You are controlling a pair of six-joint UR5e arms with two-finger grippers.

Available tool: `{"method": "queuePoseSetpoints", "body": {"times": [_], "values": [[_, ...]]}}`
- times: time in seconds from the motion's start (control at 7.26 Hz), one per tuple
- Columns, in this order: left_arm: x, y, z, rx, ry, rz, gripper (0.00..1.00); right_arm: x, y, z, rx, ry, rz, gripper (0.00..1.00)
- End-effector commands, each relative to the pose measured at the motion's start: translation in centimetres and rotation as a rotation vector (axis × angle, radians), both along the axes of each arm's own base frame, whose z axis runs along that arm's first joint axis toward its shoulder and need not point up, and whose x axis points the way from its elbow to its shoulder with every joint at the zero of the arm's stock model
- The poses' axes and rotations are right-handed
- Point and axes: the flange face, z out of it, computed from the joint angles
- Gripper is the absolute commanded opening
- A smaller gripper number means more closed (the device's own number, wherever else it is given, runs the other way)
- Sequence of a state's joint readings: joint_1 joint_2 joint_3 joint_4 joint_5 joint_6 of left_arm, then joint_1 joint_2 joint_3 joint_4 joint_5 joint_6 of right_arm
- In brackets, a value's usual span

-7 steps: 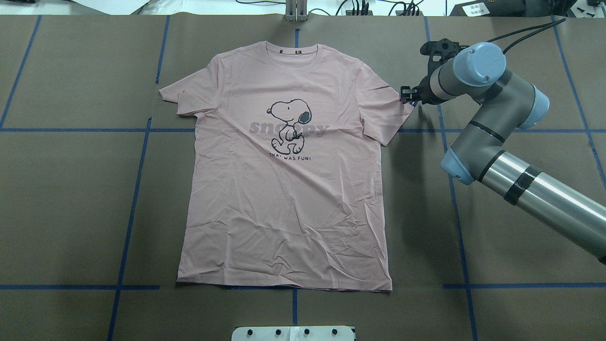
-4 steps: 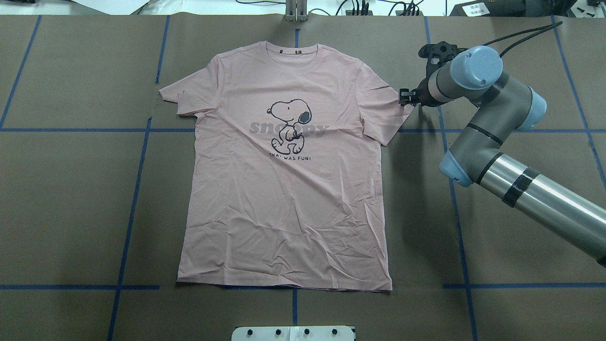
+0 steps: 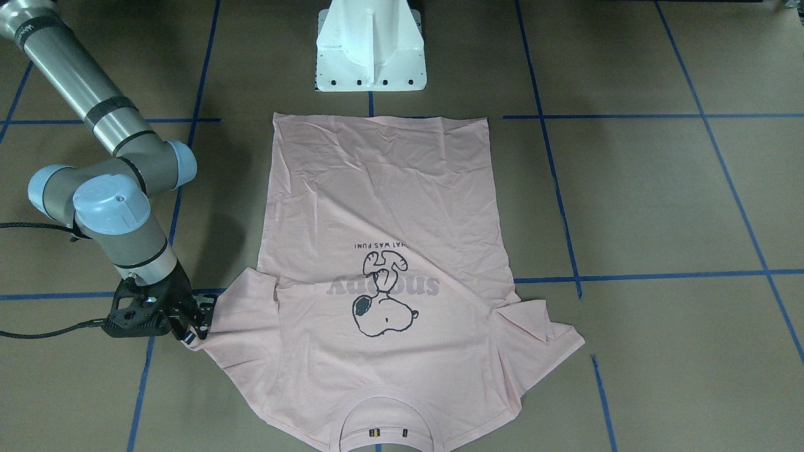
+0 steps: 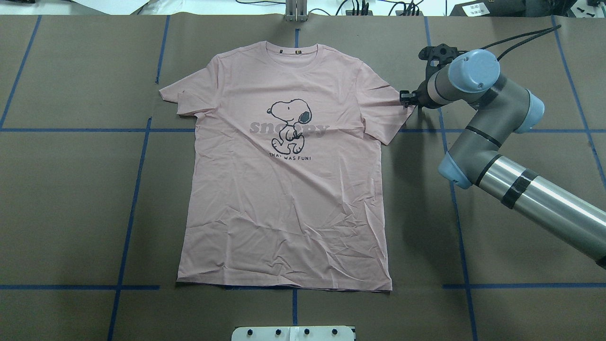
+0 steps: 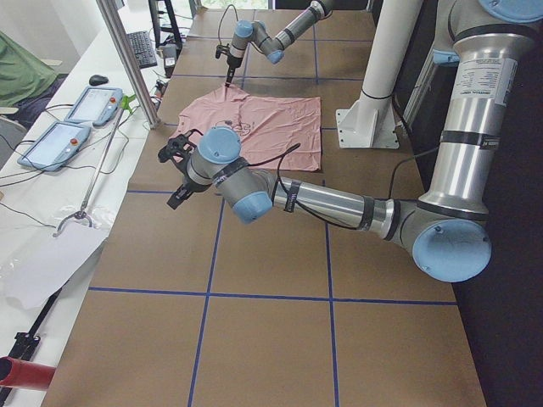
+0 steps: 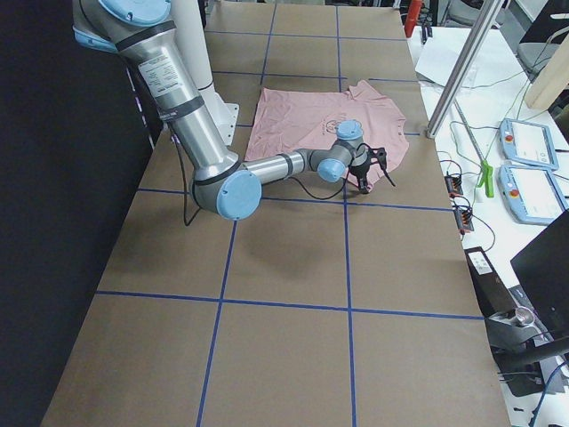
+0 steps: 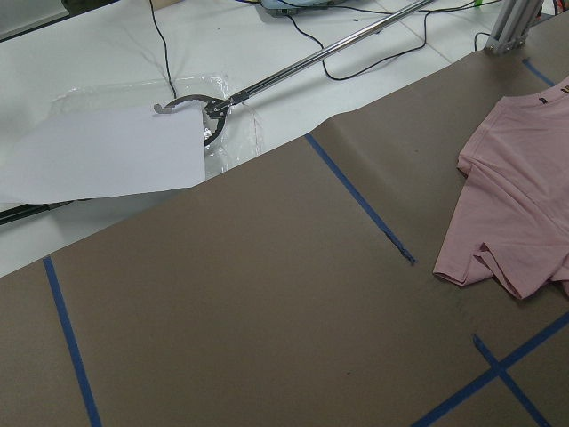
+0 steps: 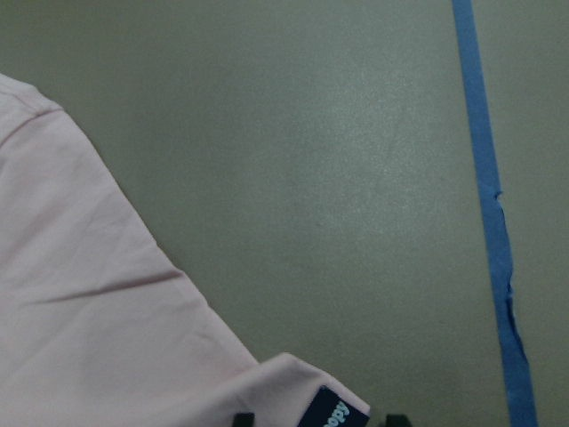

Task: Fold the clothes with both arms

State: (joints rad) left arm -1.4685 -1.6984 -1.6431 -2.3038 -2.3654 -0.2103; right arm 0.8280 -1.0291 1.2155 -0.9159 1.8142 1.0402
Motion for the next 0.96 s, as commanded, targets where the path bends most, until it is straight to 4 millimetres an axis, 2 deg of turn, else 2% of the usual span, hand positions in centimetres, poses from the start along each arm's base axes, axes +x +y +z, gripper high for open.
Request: {"method": "queuePoseSetpoints", "body": {"times": [0.0, 0.28, 0.41, 0.55, 0.69, 0.83], "values": [[0.0, 0.8, 0.9, 0.003, 0.001, 0.002, 1.0, -0.2, -0.2, -1.3, -0.004, -0.023, 0.019, 0.0], [-0.1, 0.9, 1.1, 0.001, 0.001, 0.002, 1.0, 0.7, 0.0, -3.3, 0.016, -0.043, 0.026, 0.0], [0.0, 0.8, 1.0, 0.003, 0.001, 0.002, 1.0, 0.9, 0.4, -5.3, 0.004, -0.031, 0.03, 0.0], [0.0, 0.8, 0.9, 0.004, 0.001, 0.002, 1.0, 0.3, 1.9, -10.3, -0.05, 0.001, 0.077, 0.0], [-0.1, 0.9, 1.1, 0.001, 0.001, 0.0, 1.0, -4.7, 4.5, -15.9, -0.1, 0.037, 0.15, 0.0], [-0.1, 0.9, 1.1, 0.001, 0.001, 0.002, 1.0, -9.4, 5.9, -19.8, -0.108, 0.042, 0.249, 0.0]]}}
